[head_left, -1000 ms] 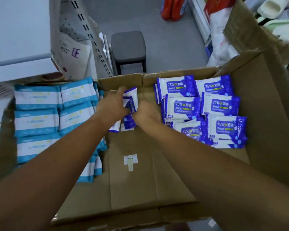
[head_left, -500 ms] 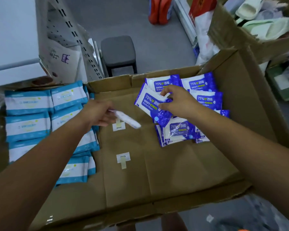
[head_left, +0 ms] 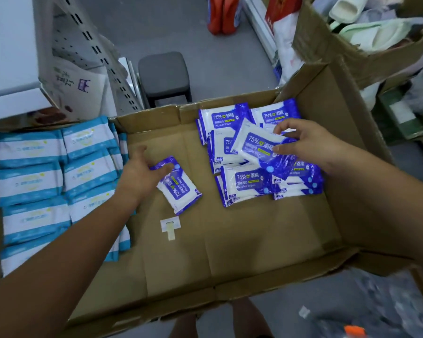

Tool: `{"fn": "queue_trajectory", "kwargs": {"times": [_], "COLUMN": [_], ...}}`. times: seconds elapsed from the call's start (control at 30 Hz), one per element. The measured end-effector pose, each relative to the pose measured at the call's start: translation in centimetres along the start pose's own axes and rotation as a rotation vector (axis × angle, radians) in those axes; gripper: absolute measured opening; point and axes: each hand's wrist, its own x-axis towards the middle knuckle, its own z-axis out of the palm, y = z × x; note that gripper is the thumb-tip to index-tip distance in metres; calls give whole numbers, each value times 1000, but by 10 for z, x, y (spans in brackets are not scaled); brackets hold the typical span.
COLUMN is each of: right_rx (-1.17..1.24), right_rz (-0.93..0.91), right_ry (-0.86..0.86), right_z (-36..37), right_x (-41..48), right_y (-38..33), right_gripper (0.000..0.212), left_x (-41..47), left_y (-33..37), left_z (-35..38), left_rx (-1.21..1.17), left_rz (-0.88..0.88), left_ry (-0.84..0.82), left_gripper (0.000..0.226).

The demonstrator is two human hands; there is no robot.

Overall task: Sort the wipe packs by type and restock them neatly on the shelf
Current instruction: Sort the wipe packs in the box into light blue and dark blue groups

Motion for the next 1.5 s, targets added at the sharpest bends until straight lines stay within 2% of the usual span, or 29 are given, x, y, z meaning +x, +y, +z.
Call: {"fn": "queue_trajectory", "kwargs": {"times": [0.13,0.27,0.4,0.53,0.6,0.67,0.73,0.8,0.93,1.03,1.2,1.27,1.4,1.5], "right_rx": [79,71,107,115,92,67,42,-9,-130,-231,-383,-446,-545,-730], "right_rz": [48,82,95,117,130,136,133,141,208,186,154,173,138,105], "right_ry": [10,10,61,38,17,16,3,-27,-182,-332,-520,-564,-489,-296], "right_z": [-11,-14,-17,-26,-31,-35,-38,-41,-49,-49,-40,-35,-25,-19], "right_x": [-3,-2,-1,1,-1,-4,-6,-6,-6,-14,-33,-37,-38,-39], "right_y": [14,24,26,30,29,29,29,34,44,53,82,95,113,114], "right_gripper": [27,27,29,31,33,32,30,29,27,23,21,21,23,18], "left_x": [-11,-37,-51,-41,-38,-35,-32,-26,-20,-24,-62,-85,-121,-135], "left_y": [-9,-18,-19,-14,-12,-9,-9,-8,-6,-5,15,27,37,40], "left_z": [4,23,52,57,59,64,68,69,61,47,25,35,99,151], "left_rx": [128,149,173,-20,-58,56,263,304,0,-194,-328,-310,-163,62], "left_rz": [-158,-228,-95,193,181,132,128,116,96,75,79,123,215,393], "left_ry": [34,53,82,-73,-34,60,41,3,-84,-158,-405,-488,-551,-357], "left_gripper": [107,87,80,74,68,59,60,61,46,30,25,25,29,23]}}
